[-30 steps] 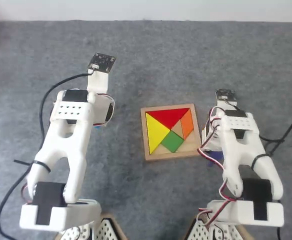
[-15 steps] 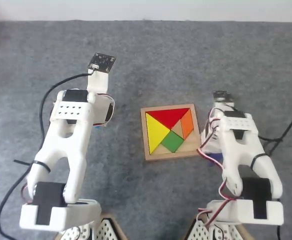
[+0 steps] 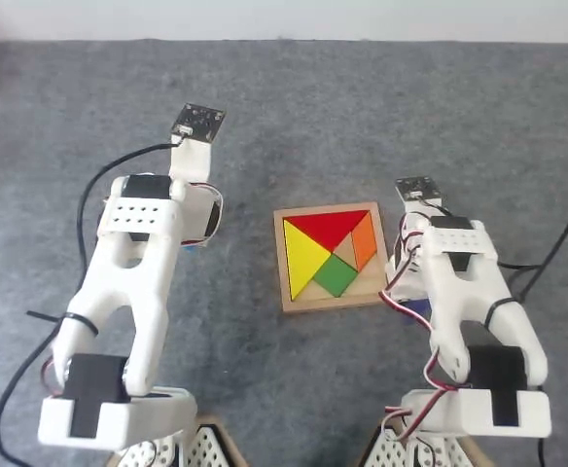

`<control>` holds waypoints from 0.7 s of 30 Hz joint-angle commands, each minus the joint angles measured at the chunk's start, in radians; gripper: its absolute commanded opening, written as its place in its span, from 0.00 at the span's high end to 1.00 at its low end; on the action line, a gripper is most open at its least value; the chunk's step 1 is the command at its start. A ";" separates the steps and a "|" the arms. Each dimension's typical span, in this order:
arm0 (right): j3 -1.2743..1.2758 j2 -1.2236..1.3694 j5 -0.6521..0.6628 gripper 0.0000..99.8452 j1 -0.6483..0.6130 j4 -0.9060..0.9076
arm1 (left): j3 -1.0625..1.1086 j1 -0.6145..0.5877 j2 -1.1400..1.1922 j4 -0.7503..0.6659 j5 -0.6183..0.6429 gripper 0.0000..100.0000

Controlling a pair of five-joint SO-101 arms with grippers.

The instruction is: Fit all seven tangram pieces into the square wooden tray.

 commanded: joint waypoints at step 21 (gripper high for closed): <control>-0.169 -0.259 0.064 0.89 -0.012 0.219 | 0.004 -0.009 -0.055 -0.017 -0.009 0.99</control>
